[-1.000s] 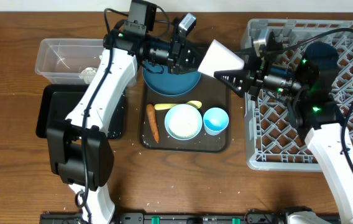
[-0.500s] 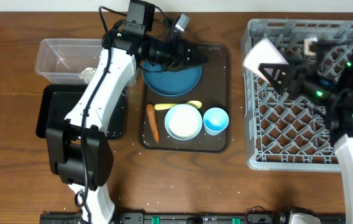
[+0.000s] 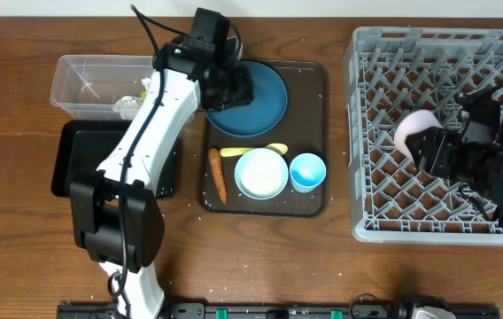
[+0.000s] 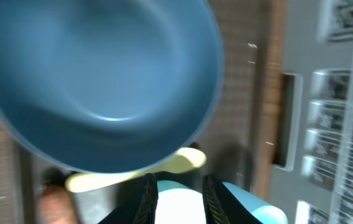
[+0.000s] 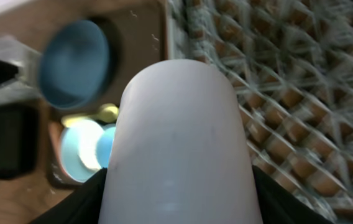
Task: Sort waste into correct bins and load items into the dishwasher rack
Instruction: 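Grasp the pink cup with the right gripper and open the left, then lower the pink cup into the dish rack and open the right gripper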
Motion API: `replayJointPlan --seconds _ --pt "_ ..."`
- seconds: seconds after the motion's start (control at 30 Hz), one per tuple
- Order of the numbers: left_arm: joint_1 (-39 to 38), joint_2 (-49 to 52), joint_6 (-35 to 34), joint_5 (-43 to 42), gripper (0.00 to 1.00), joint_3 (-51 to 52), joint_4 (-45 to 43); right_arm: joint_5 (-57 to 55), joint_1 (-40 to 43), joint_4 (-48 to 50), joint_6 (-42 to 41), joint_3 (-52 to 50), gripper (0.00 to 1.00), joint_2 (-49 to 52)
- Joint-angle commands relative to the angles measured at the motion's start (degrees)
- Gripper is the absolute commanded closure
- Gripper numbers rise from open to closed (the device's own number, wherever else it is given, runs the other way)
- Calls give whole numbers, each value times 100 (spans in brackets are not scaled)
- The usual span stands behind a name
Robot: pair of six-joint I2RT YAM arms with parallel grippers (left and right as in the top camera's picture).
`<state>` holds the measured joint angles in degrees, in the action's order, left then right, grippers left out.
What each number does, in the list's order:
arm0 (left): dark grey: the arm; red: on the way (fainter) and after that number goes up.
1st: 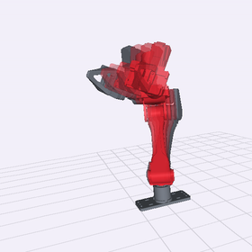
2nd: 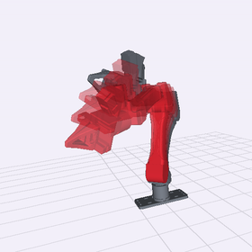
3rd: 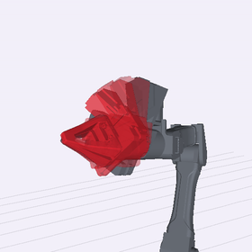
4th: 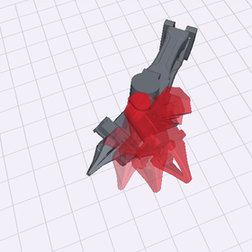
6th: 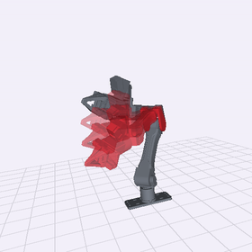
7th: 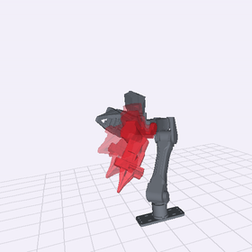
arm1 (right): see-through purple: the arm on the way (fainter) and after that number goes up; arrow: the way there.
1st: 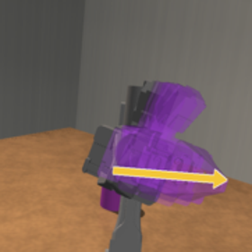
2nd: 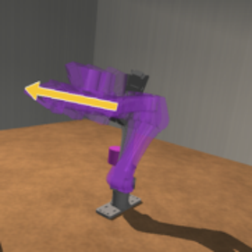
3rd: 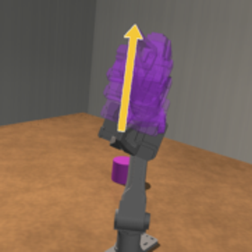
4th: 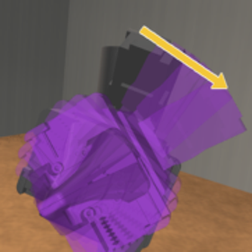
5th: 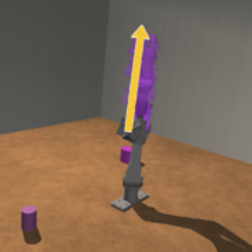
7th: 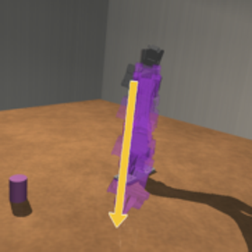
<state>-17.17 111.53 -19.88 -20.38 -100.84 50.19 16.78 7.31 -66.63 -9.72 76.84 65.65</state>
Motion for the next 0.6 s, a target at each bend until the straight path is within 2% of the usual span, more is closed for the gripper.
replayJointPlan --seconds 0.0,0.07,0.37,0.57 --pt "-7 2 7 870 73 -13 140 -960 -258 -435 125 328 55 310" --pt "-7 2 7 1045 73 -9 236 -1062 -363 -654 127 352 57 501" --pt "-7 2 9 1193 72 50 343 -909 -647 -1263 310 352 51 1873" --pt "-7 2 9 1255 73 50 378 -885 -739 -1189 424 350 51 2667"
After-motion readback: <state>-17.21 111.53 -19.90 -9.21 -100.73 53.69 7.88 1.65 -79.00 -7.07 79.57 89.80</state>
